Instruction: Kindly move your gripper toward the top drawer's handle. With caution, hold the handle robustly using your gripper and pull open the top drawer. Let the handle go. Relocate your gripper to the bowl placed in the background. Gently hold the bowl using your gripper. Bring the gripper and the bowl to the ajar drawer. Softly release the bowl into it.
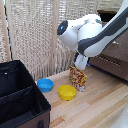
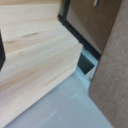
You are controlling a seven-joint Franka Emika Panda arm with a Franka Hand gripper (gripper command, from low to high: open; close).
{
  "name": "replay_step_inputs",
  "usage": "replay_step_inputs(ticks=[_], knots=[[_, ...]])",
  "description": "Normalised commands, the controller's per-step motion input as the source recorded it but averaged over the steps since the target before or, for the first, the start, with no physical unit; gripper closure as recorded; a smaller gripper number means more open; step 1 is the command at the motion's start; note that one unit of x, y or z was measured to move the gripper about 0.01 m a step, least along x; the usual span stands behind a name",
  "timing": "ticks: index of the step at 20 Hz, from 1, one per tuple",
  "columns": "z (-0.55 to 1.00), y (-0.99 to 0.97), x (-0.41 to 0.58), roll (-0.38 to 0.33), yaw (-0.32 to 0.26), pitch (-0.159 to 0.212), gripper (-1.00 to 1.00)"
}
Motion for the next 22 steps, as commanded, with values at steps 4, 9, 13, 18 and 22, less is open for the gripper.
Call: replay_step_inputs(ticks=[4, 9, 13, 18, 22], knots=[[0.11, 0.15, 0.034, 0.315, -0.251, 0.02, -1.0], [0.1, 0.22, 0.113, 0.315, -0.218, 0.017, -1.0], [0.1, 0.3, 0.224, 0.312, -0.177, 0.008, -1.0], [0.1, 0.32, 0.273, 0.309, -0.163, 0.001, -1.0], [0.11, 0.34, 0.292, 0.302, -0.154, 0.0, -1.0]])
